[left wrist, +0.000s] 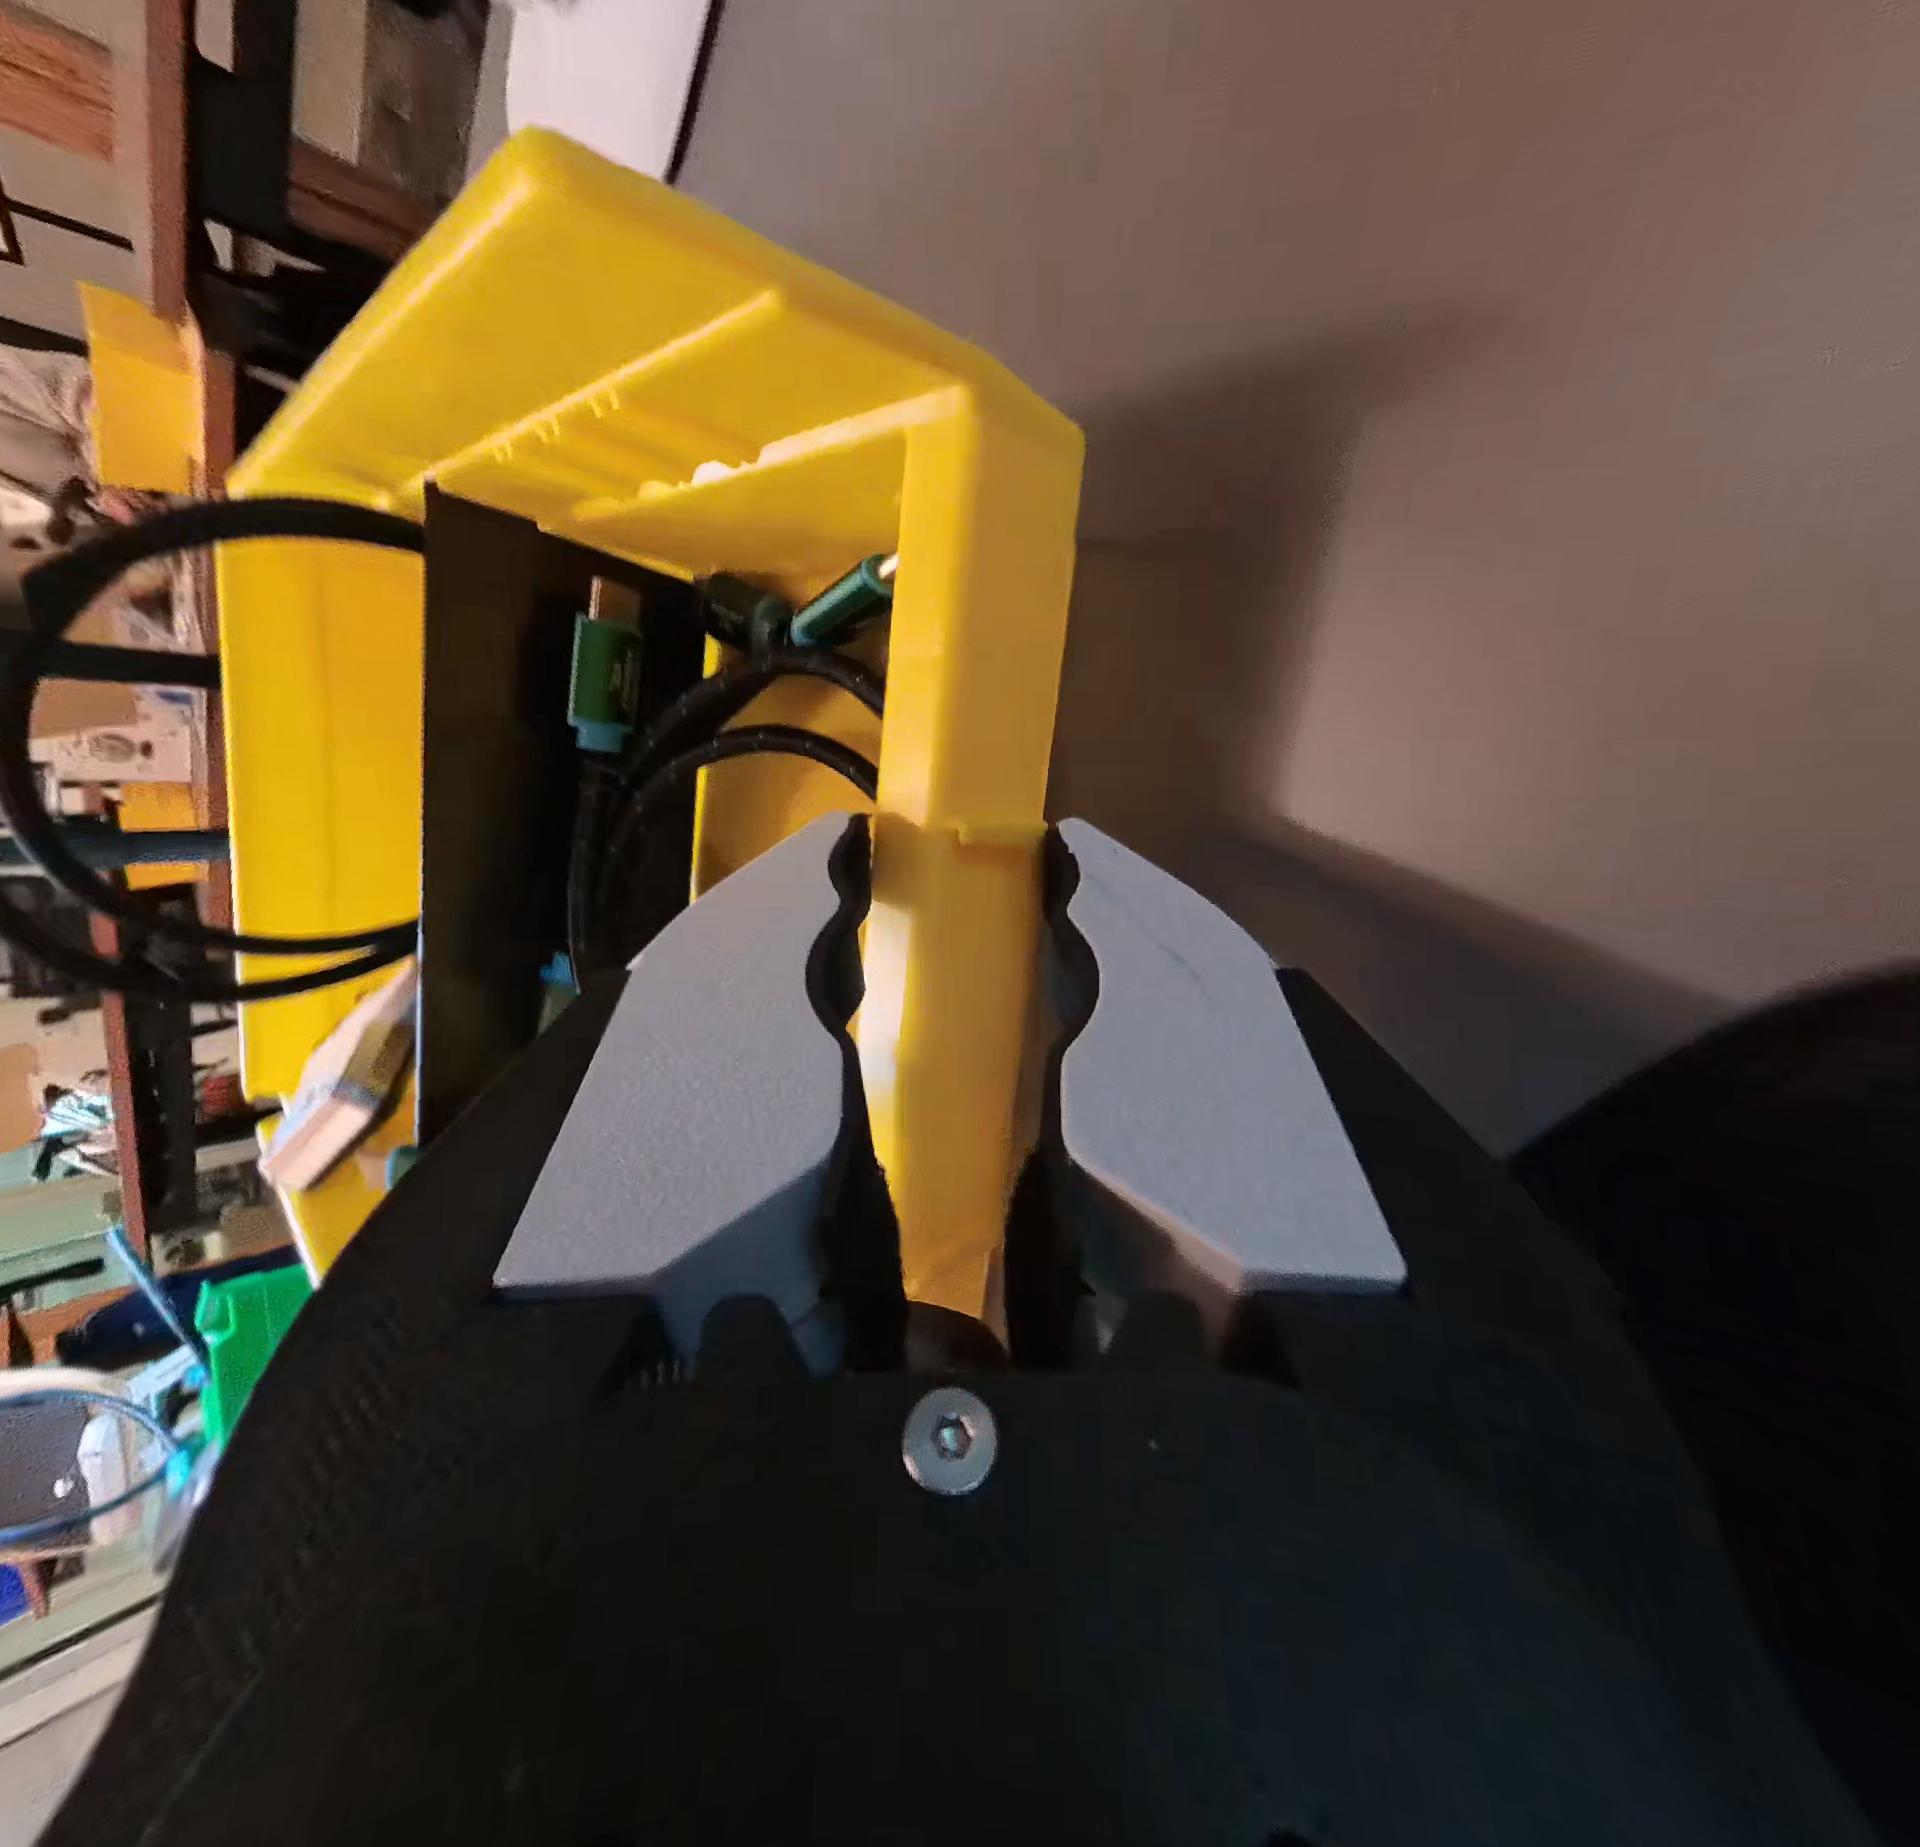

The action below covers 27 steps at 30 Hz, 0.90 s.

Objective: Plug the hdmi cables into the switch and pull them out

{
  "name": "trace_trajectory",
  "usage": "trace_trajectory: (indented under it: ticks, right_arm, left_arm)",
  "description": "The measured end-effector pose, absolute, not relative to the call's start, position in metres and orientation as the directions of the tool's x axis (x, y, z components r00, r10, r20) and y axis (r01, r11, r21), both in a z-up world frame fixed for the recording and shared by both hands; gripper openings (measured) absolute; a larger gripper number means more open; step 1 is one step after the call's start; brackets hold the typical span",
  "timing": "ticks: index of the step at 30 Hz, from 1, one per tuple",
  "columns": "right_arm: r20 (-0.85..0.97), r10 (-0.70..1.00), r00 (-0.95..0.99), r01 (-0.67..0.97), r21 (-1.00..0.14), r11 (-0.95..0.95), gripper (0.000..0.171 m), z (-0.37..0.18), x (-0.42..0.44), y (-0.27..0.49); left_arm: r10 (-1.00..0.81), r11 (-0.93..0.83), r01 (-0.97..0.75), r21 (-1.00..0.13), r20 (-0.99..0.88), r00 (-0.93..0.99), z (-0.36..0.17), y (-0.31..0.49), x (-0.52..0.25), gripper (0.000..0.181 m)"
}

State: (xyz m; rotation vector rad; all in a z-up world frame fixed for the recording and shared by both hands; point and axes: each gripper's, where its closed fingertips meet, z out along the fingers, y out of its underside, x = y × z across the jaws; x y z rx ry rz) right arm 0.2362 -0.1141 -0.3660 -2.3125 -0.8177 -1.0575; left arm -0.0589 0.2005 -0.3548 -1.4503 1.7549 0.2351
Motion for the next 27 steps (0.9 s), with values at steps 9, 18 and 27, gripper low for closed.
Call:
trace_trajectory:
  ticks: [9, 18, 27]
  right_arm:
    - [0.780, 0.335, 0.529, 0.638, -0.106, -0.763, 0.032, -0.367, 0.253, -0.145]
    - [0.784, 0.305, 0.540, 0.594, -0.098, -0.799, 0.033, -0.367, 0.261, -0.178]
    - [0.783, 0.301, 0.545, 0.582, -0.095, -0.807, 0.034, -0.367, 0.263, -0.201]
  left_arm:
    - [-0.728, 0.301, -0.921, -0.246, -0.683, -0.055, -0.354, 0.225, -0.179, 0.034]
    - [-0.698, 0.265, -0.948, -0.177, -0.713, -0.061, -0.352, 0.220, -0.251, 0.035]
    - [-0.793, 0.157, -0.931, -0.330, -0.604, 0.080, -0.352, 0.188, -0.281, 0.037]
